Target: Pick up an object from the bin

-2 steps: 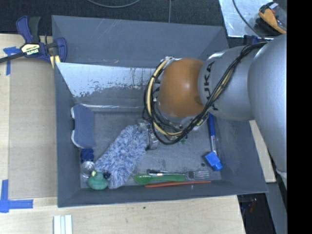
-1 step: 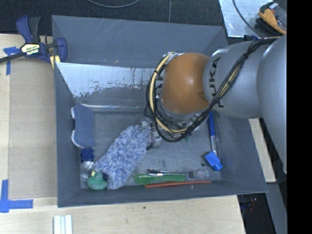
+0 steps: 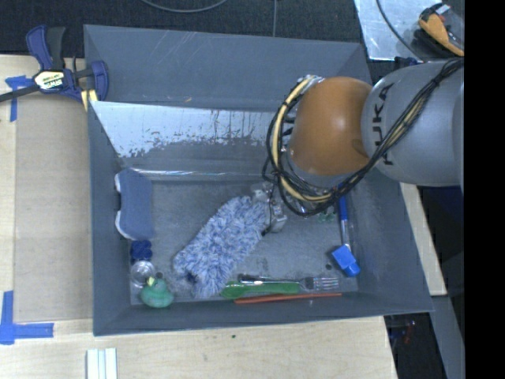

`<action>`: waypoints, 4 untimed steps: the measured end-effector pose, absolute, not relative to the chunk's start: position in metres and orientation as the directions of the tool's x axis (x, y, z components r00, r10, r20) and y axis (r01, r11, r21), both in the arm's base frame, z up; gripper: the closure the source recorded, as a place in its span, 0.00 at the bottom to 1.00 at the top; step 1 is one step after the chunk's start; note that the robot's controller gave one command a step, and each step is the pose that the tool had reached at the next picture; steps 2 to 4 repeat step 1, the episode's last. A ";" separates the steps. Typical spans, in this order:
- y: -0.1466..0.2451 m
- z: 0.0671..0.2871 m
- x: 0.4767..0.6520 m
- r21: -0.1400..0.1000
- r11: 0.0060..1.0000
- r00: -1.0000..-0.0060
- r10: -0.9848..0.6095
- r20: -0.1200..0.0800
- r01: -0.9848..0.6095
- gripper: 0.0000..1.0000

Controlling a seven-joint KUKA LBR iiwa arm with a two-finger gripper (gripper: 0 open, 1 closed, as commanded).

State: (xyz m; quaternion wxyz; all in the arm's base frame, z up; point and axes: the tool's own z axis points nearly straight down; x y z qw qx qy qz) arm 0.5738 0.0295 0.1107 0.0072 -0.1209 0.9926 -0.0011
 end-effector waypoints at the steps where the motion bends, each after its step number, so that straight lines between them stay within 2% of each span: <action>1: 0.071 0.204 0.575 -0.001 0.969 -0.969 -0.246 -0.021 -0.246 1.00; 4: 0.071 0.204 0.575 -0.001 0.969 -0.969 -0.246 -0.021 -0.246 1.00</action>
Offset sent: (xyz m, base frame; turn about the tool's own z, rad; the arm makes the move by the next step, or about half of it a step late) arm -0.0058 0.0127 0.1240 -0.0255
